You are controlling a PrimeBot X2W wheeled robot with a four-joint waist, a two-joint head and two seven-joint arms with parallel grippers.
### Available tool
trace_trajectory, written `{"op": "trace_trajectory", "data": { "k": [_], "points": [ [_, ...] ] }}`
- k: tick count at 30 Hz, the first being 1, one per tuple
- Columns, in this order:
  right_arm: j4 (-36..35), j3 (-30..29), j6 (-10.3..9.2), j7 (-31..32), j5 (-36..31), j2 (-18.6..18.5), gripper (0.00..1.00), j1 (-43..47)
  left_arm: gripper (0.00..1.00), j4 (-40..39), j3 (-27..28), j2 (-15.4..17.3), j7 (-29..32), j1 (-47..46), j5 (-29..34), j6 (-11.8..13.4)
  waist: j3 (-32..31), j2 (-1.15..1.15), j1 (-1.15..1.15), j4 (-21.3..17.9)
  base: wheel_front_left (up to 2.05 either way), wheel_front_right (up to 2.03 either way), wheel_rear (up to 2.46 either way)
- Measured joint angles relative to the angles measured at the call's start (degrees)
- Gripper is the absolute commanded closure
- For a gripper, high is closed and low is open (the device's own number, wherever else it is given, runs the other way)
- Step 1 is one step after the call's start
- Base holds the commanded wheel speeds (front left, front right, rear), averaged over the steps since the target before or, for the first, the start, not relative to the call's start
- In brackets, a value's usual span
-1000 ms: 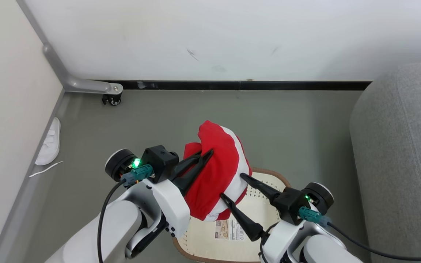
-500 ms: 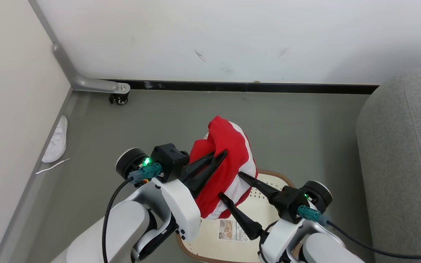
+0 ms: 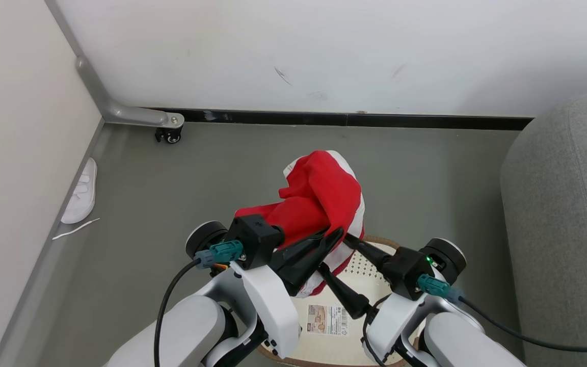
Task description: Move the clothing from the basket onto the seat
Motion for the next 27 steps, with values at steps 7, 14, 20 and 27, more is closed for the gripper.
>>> {"op": "trace_trajectory", "data": {
  "k": [7, 14, 20, 27],
  "points": [
    [-0.1, 0.48, 0.0, 0.0, 0.38, 0.01, 0.87, -0.01, 1.0, -1.14, -0.2, 0.02, 1.13, 0.57, -1.42, 0.0, 0.06, 0.0, 0.0, 0.18, 0.0, 0.0, 0.0],
    [-0.11, 1.33, 0.0, 0.0, 1.09, -0.02, 1.0, -0.08, 1.0, -1.97, -0.1, 0.41, 1.76, 1.03, -1.47, 0.66, 0.22, 0.0, 0.0, 0.35, 0.0, 0.0, 0.0],
    [-0.3, 1.96, 0.0, 0.0, 1.67, -0.37, 1.0, -0.1, 0.93, -1.72, 1.25, 1.8, 1.78, 1.18, -1.48, 1.78, 0.42, 0.0, 0.0, 0.25, 0.0, 0.0, 0.0],
    [-0.74, 1.47, 0.0, 0.0, 2.14, -1.15, 1.0, -0.13, 0.71, -1.02, 1.71, 3.15, 1.78, 2.65, -1.47, 2.54, 0.6, 0.0, 0.0, -0.3, 0.0, 0.0, 0.0]
  ]
}}
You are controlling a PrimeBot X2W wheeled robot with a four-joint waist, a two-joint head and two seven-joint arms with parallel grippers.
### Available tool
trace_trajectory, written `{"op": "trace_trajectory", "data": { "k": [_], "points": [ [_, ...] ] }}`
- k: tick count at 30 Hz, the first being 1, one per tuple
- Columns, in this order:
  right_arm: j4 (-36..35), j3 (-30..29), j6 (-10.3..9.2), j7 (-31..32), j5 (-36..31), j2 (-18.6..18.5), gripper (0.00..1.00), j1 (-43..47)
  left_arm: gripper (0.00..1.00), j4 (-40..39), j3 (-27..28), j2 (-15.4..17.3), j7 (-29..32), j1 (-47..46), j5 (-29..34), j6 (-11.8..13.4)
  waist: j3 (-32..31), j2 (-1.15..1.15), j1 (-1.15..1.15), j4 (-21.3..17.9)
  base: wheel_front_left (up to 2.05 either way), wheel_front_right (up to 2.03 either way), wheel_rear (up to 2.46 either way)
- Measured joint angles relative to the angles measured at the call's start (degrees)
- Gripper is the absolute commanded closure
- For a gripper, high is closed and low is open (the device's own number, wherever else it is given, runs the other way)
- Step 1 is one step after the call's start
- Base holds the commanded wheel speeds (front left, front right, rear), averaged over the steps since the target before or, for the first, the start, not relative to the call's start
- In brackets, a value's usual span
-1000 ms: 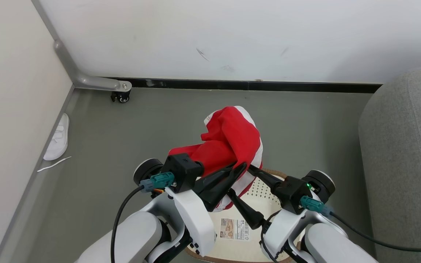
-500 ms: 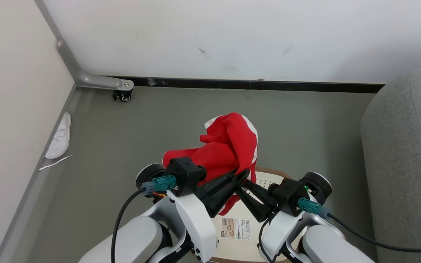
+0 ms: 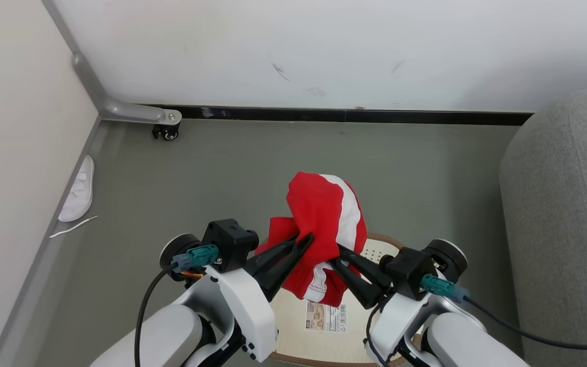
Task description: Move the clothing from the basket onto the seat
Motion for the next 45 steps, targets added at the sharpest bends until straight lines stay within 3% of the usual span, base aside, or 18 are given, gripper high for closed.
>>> {"op": "trace_trajectory", "data": {
  "k": [3, 4, 5, 6, 8, 32, 45],
  "points": [
    [-0.63, -0.44, 0.0, 0.0, 0.46, -0.24, 1.0, -0.01, 0.62, 0.05, 0.01, 0.36, 0.0, 0.46, 0.01, 0.01, 0.03, 0.0, 0.0, -0.19, 0.0, 0.0, 0.0],
    [-1.1, -0.71, 0.0, 0.0, 0.46, -0.48, 1.0, -0.03, 0.39, 0.07, -0.05, 0.43, 0.0, 0.87, 0.01, 0.02, 0.07, 0.0, 0.0, -0.38, 0.0, 0.0, 0.0],
    [-1.1, -0.71, 0.0, 0.0, 0.46, -0.48, 1.0, -0.03, 0.39, 0.07, -0.05, 0.43, 0.0, 0.87, 0.01, 0.02, 0.07, 0.0, 0.0, -0.38, 0.0, 0.0, 0.0],
    [-1.16, -0.8, 0.0, 0.0, 0.46, -0.57, 1.0, -0.03, 0.2, 0.04, -0.12, 0.45, -0.01, 0.93, 0.01, 0.05, 0.09, 0.0, 0.0, -0.47, 0.0, 0.0, 0.0],
    [-1.25, -1.04, 0.0, 0.0, 0.46, -0.7, 1.0, -0.03, 0.0, -0.01, -0.19, 0.52, -0.08, 0.95, 0.02, 0.08, 0.14, 0.0, 0.0, -0.64, 0.0, 0.0, 0.0],
    [-3.68, -5.36, 0.0, 0.0, 0.35, -2.82, 1.0, 0.04, 0.0, -3.19, -0.67, 3.93, -1.92, 2.03, 3.16, 0.25, -0.11, 0.0, 0.0, -3.15, 0.0, 0.0, 0.0],
    [-6.13, -11.55, 0.0, 0.0, -1.69, -3.72, 1.0, 3.87, 0.0, -5.9, -1.15, 5.64, -3.1, 3.38, 3.67, -0.51, -0.81, 0.0, 0.0, -6.35, 0.0, 0.0, 0.0]
  ]
}}
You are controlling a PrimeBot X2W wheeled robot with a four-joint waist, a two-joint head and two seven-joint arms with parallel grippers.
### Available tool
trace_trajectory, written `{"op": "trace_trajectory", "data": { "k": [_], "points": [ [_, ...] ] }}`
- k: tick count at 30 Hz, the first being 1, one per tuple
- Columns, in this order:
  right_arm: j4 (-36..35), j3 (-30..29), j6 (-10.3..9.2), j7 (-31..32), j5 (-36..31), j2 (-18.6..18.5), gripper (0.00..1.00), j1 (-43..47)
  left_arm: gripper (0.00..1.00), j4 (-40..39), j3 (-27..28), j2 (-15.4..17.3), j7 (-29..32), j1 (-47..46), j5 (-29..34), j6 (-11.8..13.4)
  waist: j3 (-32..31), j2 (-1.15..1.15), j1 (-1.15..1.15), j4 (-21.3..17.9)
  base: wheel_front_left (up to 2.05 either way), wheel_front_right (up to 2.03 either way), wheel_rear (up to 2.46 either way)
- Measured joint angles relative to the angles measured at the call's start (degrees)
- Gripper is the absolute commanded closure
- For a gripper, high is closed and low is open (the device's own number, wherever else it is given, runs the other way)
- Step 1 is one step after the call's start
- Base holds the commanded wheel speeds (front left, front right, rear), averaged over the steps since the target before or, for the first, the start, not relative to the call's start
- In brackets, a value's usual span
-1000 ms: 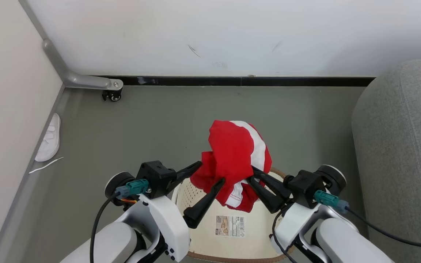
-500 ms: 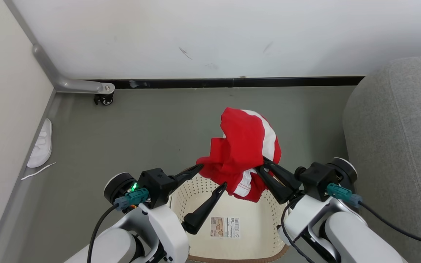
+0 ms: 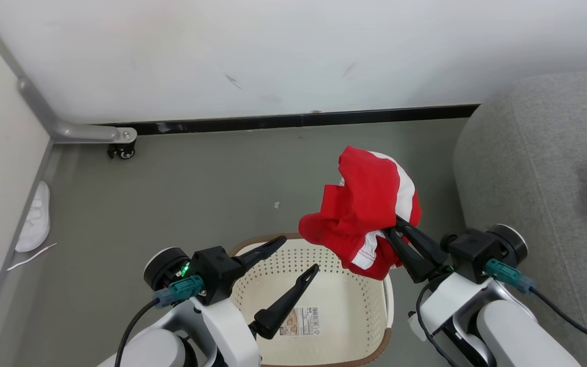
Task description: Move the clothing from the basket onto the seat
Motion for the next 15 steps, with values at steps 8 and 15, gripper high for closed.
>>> {"op": "trace_trajectory", "data": {
  "k": [8, 15],
  "points": [
    [-1.71, -2.41, 0.0, 0.0, -1.01, 0.49, 1.0, 2.36, 0.0, -1.41, -0.13, 0.9, -0.01, 0.14, 0.47, -0.02, -0.33, 0.0, 0.0, -2.9, 0.0, 0.0, 0.0],
    [-2.94, -3.52, 0.0, 0.0, -1.57, 0.94, 1.0, 3.75, 0.0, -3.16, -0.05, 1.81, -0.09, 1.21, 0.58, 0.07, -0.57, 0.0, 0.0, -6.06, 0.0, 0.0, 0.0]
  ]
}}
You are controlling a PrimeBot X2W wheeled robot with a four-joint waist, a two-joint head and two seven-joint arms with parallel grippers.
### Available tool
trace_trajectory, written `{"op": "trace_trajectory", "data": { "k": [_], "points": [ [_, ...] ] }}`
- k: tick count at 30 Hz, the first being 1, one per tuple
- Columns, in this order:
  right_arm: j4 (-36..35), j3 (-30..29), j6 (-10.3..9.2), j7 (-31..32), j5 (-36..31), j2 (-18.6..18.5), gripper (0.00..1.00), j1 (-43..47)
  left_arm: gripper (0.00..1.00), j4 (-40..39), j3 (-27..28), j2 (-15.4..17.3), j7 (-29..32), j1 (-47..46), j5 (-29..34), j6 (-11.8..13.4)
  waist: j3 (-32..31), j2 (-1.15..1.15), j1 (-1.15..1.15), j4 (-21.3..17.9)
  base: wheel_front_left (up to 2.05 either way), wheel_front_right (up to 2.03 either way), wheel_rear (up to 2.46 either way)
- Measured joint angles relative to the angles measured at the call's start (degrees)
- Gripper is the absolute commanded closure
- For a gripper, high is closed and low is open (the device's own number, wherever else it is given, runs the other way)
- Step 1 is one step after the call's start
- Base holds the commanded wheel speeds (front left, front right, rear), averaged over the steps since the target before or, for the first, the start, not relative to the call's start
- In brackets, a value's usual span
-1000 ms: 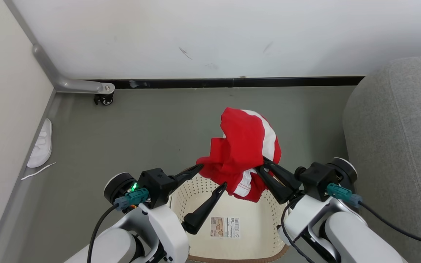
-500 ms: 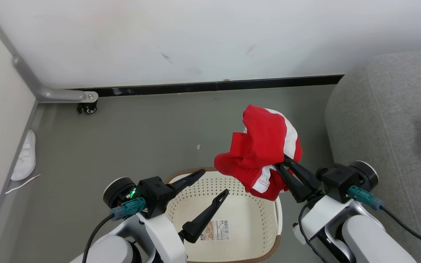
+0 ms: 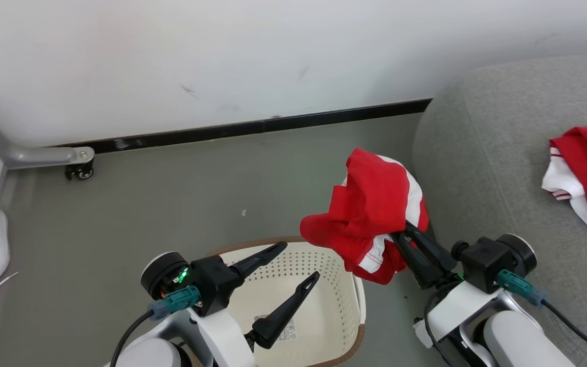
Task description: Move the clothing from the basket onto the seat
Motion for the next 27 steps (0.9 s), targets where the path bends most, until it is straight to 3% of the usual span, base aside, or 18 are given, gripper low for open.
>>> {"op": "trace_trajectory", "data": {
  "k": [27],
  "points": [
    [-4.28, -5.05, 0.0, 0.0, -1.13, -0.01, 1.0, 4.46, 0.0, -5.13, 0.97, 1.99, -0.42, 2.28, 1.86, 3.33, -0.19, 0.0, 0.0, -12.78, 0.0, 0.0, 0.0]
  ]
}}
